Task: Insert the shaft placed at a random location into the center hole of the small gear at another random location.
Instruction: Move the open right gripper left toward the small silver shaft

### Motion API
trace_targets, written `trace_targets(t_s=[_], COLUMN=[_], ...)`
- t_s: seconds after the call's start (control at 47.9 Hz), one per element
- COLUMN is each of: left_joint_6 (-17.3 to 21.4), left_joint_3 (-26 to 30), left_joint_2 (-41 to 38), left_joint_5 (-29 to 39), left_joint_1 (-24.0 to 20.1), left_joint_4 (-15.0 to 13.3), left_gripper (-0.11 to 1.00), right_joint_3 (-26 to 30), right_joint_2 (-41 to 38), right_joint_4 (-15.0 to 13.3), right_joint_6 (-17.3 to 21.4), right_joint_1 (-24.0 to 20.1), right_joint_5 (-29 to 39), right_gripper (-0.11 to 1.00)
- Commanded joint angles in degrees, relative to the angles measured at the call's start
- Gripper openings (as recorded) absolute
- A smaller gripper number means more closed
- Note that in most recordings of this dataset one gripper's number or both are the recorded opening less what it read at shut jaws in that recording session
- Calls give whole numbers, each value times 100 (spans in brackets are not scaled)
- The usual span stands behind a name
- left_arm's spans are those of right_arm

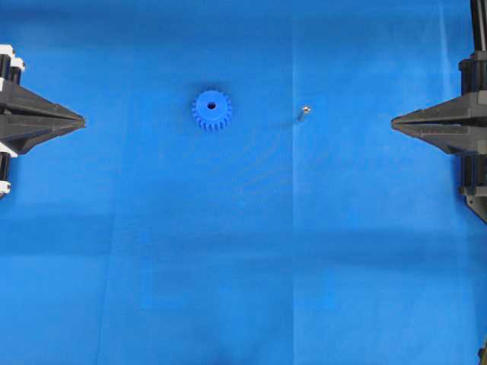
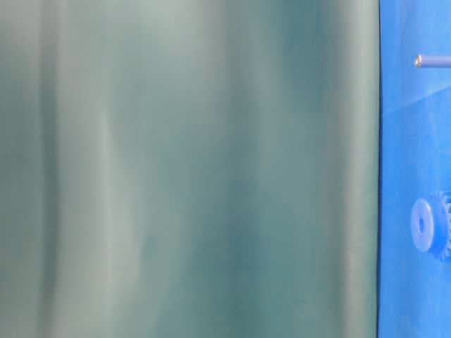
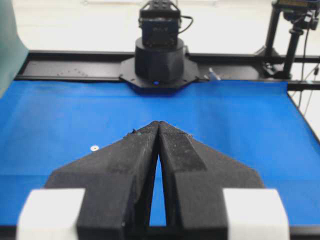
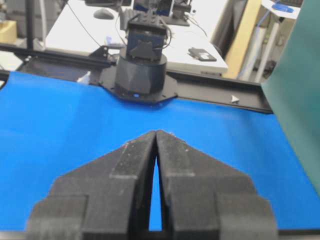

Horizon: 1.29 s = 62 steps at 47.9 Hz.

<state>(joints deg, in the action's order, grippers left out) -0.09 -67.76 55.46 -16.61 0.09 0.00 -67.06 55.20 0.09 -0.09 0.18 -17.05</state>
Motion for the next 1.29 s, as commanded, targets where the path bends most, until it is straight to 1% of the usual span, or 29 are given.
trace_targets(t_s=[0.0, 0.104, 0.23, 0.334, 0.48, 0.563, 0.626, 0.689, 0.772, 0.793, 0.876, 0.918, 0.939, 0.96, 1.064, 1.273], left_joint_6=[-9, 9, 62, 70, 70, 70, 70, 70, 70, 70, 70, 70, 70, 70, 62, 62], left_joint_3=[97, 97, 97, 97, 88, 88, 79, 79, 79, 79, 79, 79, 79, 79, 79, 62], left_joint_2=[-26, -9, -9, 0, 0, 0, 0, 0, 9, 9, 9, 9, 0, 9, 9, 9], left_joint_5=[-97, -123, -97, -79, -79, -79, -70, -79, -79, -79, -70, -79, -79, -79, -79, -79], left_joint_1=[149, 229, 229, 220, 211, 211, 211, 220, 211, 211, 202, 202, 202, 202, 202, 193], left_joint_4=[9, 9, 9, 9, 9, 18, 9, 9, 9, 18, 9, 9, 9, 9, 9, 9], left_gripper=[0, 0, 0, 0, 0, 0, 0, 0, 0, 0, 0, 0, 0, 0, 0, 0], right_joint_3=[88, 123, 105, 62, 9, 0, 9, 26, 62, 79, 105, 123, 132, 141, 211, 352], right_joint_2=[-53, -88, -202, -431, -976, -1354, -1705, -2030, -2470, -2637, -3085, -3296, -3401, -3498, -4043, -4834], right_joint_4=[-9, 0, 35, 79, 132, 176, 229, 246, 255, 281, 299, 316, 325, 343, 492, 694], right_joint_6=[0, 9, 26, 26, 35, 35, 35, 35, 35, 35, 35, 35, 35, 35, 26, 26], right_joint_1=[-26, -26, 44, 255, 633, 809, 905, 967, 1028, 1037, 1072, 1072, 1081, 1090, 1151, 1274], right_joint_5=[9, 70, 70, 35, -255, -431, -598, -738, -914, -984, -1195, -1310, -1371, -1433, -1679, -2065], right_gripper=[0, -5, -6, -6, -5, -2, 3, 15, 37, 45, 70, 81, 84, 84, 76, 77])
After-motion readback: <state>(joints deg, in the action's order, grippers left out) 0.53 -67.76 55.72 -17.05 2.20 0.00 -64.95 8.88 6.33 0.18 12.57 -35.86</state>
